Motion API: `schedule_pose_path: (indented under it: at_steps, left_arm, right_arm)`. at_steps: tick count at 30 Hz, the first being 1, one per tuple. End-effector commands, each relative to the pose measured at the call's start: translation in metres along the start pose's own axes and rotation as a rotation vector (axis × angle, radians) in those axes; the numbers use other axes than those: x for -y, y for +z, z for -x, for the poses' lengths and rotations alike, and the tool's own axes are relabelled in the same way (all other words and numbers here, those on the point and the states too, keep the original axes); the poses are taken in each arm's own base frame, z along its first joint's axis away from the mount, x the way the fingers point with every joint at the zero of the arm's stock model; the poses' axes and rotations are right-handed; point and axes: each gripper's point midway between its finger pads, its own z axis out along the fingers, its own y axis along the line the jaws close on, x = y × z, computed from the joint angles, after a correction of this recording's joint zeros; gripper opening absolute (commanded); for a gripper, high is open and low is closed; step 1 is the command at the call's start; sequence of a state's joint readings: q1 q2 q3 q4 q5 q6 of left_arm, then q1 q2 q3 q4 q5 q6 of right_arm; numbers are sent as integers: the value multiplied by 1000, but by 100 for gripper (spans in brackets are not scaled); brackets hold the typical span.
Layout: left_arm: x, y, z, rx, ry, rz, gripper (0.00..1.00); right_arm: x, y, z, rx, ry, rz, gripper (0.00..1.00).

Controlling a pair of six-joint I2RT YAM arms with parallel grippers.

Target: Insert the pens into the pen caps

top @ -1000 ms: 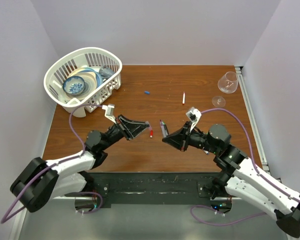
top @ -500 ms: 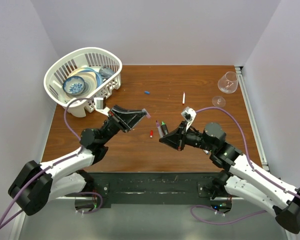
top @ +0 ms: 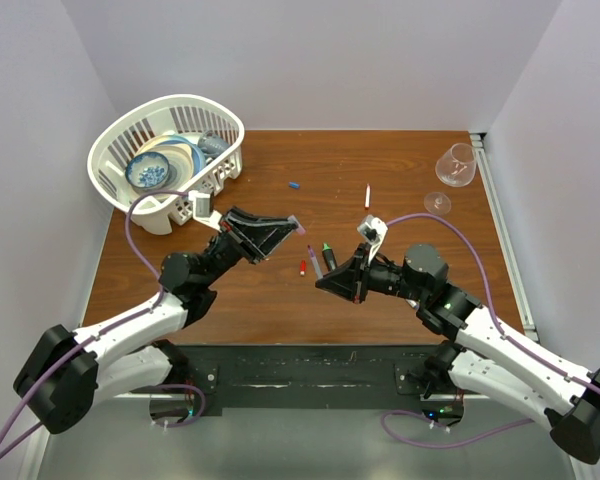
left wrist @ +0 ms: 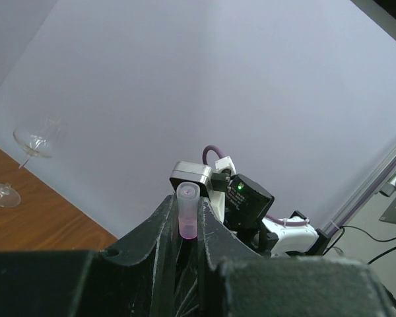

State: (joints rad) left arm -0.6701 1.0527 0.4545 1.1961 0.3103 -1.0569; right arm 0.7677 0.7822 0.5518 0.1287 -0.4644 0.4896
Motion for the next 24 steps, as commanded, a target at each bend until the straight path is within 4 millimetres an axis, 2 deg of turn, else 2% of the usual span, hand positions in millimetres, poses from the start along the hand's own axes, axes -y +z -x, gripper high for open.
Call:
schedule_pose_path:
  at_steps: [1,13,24]
  left_arm:
    - [13,9,4,0,47,-51,0]
    - [-1,8,-6,-33,61,11,0]
    - [-5,7,-10,-49,69,34,0]
  right_arm:
    - [-22,0,27,67,-47,74,0]
    - [-28,-3,34,86,-49,82,0]
    - [-33,-8,41,107,-58,85,0]
